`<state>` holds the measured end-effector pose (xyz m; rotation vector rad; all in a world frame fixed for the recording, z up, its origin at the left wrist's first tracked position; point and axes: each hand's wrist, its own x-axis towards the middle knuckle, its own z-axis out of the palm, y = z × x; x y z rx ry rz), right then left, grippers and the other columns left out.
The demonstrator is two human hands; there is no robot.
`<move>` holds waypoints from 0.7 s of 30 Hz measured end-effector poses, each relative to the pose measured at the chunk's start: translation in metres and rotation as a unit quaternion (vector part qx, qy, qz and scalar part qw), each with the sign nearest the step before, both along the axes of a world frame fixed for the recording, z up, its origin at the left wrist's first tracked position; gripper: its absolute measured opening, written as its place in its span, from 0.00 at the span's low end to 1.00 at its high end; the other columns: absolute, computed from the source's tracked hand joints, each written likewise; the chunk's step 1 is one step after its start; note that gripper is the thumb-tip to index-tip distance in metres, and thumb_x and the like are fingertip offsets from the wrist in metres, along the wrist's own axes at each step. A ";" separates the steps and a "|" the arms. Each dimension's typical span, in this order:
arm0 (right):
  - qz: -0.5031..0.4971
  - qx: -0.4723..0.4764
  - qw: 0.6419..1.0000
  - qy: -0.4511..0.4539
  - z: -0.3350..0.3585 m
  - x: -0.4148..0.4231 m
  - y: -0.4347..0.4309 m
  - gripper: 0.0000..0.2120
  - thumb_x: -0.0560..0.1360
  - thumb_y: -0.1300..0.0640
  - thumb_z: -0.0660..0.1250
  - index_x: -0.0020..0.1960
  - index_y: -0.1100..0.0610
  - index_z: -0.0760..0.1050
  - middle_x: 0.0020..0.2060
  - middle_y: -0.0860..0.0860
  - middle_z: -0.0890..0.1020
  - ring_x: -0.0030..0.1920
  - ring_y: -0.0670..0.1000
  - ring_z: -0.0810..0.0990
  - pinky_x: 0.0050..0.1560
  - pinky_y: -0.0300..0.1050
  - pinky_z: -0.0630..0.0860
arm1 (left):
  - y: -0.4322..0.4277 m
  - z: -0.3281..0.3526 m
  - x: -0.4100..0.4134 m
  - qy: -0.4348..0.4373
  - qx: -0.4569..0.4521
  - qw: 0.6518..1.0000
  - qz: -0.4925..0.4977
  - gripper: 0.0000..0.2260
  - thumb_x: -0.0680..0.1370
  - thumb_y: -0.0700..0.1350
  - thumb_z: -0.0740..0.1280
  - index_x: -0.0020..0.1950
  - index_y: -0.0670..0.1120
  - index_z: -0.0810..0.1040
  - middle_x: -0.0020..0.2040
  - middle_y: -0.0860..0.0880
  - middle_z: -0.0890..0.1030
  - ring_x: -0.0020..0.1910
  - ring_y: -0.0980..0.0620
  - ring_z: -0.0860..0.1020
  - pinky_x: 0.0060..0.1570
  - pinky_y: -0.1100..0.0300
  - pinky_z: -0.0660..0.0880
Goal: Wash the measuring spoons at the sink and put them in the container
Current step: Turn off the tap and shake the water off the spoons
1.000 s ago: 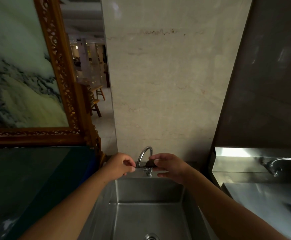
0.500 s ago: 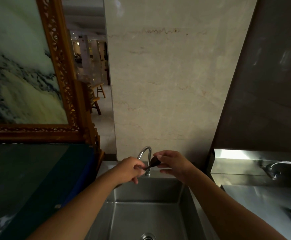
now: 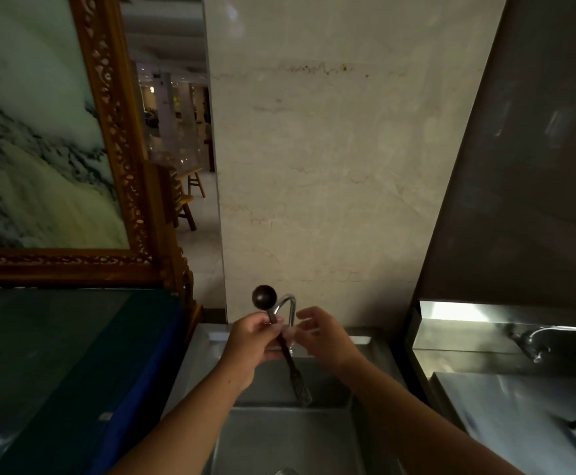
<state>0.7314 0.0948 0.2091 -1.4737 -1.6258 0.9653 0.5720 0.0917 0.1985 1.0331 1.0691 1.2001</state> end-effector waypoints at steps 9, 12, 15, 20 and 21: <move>0.028 0.119 0.965 -0.232 -0.008 -0.003 -0.014 0.12 0.71 0.50 0.72 0.51 0.49 0.72 0.46 0.49 0.83 0.42 0.47 0.79 0.40 0.38 0.76 | 0.001 -0.002 -0.002 -0.152 -0.046 0.977 0.144 0.03 0.78 0.36 0.66 0.45 0.38 0.78 0.40 0.41 0.81 0.42 0.43 0.83 0.35 0.54 0.82; 0.028 0.178 0.951 -0.250 -0.003 0.002 -0.017 0.07 0.71 0.50 0.71 0.47 0.48 0.75 0.44 0.47 0.81 0.41 0.45 0.77 0.39 0.36 0.71 | -0.005 -0.003 -0.005 -0.156 -0.061 0.974 0.149 0.03 0.78 0.36 0.66 0.45 0.37 0.77 0.38 0.40 0.81 0.39 0.44 0.84 0.34 0.56 0.82; 0.036 0.208 0.941 -0.266 -0.003 0.006 -0.023 0.07 0.72 0.49 0.69 0.48 0.48 0.79 0.44 0.47 0.79 0.42 0.47 0.76 0.42 0.37 0.73 | -0.014 -0.006 -0.003 -0.150 -0.068 0.972 0.167 0.02 0.78 0.36 0.66 0.46 0.37 0.78 0.39 0.40 0.83 0.36 0.47 0.85 0.32 0.57 0.82; 0.041 0.209 0.938 -0.272 -0.004 0.003 -0.033 0.09 0.73 0.51 0.66 0.51 0.49 0.81 0.46 0.50 0.78 0.48 0.51 0.78 0.46 0.45 0.75 | -0.026 -0.010 -0.001 -0.151 -0.072 0.963 0.209 0.02 0.77 0.35 0.67 0.44 0.39 0.78 0.39 0.40 0.84 0.35 0.47 0.85 0.30 0.58 0.81; 0.041 0.210 0.939 -0.270 -0.004 0.001 -0.035 0.09 0.73 0.52 0.66 0.52 0.49 0.80 0.47 0.50 0.79 0.49 0.51 0.78 0.47 0.45 0.76 | -0.028 -0.011 -0.001 -0.149 -0.073 0.963 0.215 0.03 0.77 0.35 0.67 0.44 0.40 0.79 0.37 0.41 0.85 0.35 0.47 0.85 0.30 0.58 0.81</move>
